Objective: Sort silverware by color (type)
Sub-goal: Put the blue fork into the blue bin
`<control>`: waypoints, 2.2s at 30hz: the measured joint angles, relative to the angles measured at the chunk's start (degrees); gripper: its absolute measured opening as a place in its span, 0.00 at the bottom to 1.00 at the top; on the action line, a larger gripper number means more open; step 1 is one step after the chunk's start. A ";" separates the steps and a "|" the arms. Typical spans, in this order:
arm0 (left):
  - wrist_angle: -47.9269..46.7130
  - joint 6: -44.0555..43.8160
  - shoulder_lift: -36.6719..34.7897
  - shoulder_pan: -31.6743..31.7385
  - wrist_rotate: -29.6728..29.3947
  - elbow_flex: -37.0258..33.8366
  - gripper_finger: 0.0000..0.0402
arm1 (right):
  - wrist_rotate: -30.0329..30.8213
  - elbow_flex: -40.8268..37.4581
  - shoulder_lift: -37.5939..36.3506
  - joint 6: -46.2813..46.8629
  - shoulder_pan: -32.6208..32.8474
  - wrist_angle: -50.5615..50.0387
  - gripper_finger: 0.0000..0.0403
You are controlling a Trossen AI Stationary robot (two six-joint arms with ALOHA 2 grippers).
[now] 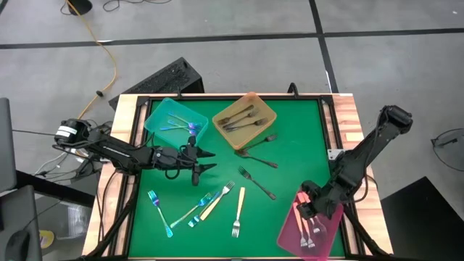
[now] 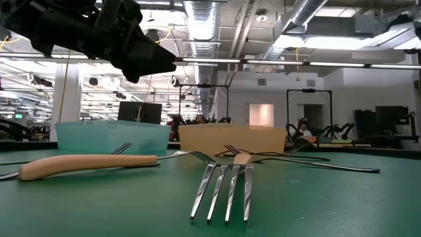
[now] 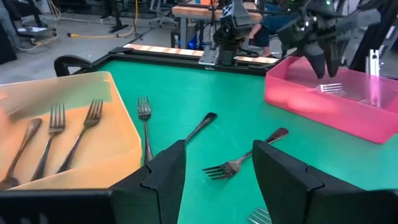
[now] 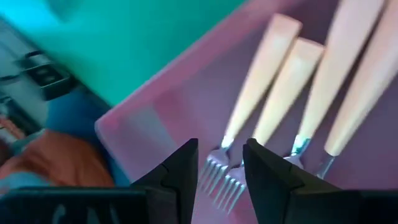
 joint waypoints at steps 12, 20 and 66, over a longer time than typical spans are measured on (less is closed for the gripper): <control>-1.61 -4.99 0.00 -0.02 5.65 0.11 0.42 | 8.49 0.00 -6.26 -21.62 -6.64 5.58 0.37; -38.39 -13.32 0.04 -2.35 3.35 12.49 0.42 | 9.45 0.00 -5.72 -32.36 -12.68 6.11 0.37; -85.01 -11.17 11.76 -43.14 14.32 24.04 0.42 | 15.63 0.00 -5.76 -55.08 -19.04 6.19 0.37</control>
